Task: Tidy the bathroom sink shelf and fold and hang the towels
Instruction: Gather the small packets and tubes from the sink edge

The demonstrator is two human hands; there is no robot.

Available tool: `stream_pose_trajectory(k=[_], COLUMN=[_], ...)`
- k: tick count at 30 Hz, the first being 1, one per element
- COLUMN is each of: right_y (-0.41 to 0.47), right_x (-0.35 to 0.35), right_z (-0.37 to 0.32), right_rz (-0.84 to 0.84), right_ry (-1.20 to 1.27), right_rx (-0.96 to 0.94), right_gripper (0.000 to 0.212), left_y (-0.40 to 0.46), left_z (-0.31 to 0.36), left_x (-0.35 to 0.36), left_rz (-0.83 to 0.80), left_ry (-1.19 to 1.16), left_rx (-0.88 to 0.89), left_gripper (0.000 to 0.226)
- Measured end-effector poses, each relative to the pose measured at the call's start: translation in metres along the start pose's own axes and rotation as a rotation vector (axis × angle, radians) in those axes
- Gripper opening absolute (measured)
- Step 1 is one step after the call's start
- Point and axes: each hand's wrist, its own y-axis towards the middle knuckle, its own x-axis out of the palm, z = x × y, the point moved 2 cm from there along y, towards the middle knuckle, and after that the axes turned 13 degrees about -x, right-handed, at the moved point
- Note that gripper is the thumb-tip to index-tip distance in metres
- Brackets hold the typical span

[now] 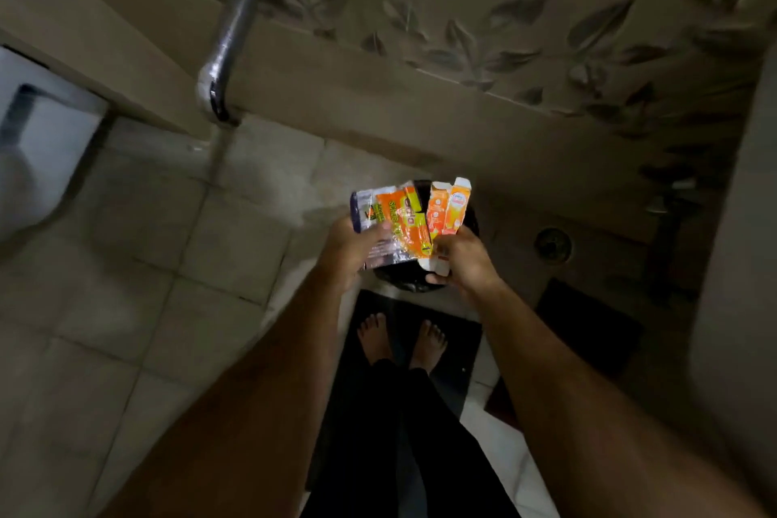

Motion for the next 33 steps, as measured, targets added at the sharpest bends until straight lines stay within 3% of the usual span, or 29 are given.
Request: stream_pose_trajectory(k=[6, 17, 21, 25, 27, 30, 33], right_y=[0.074, 0.196, 0.239, 0.281, 0.292, 0.289, 0.259], right_x=[-0.003, -0.008, -0.02, -0.03, -0.032, -0.029, -0.023], right_z=[0.084, 0.194, 0.216, 0.234, 0.237, 0.233, 0.214], right_rz=[0.05, 0.144, 0.182, 0.187, 0.152, 0.149, 0.195], right_ry=[-0.031, -0.195, -0.312, -0.412, -0.475, -0.593, -0.76], right_rx=[0.085, 0.127, 0.061, 0.009, -0.031, -0.128, -0.131], right_gripper=[0.017, 0.014, 0.025, 0.012, 0.022, 0.041, 0.039], left_y=[0.1, 0.242, 0.286, 0.319, 0.326, 0.312, 0.275], left_z=[-0.059, -0.097, -0.104, -0.108, -0.108, -0.107, -0.111], left_x=[0.006, 0.048, 0.067, 0.086, 0.095, 0.104, 0.099], left_rz=[0.045, 0.188, 0.23, 0.294, 0.336, 0.359, 0.314], left_ry=[0.13, 0.363, 0.524, 0.565, 0.57, 0.657, 0.711], left_rx=[-0.142, -0.094, -0.09, -0.107, -0.097, -0.007, 0.112], left_gripper=[0.004, 0.006, 0.027, 0.032, 0.04, 0.055, 0.06])
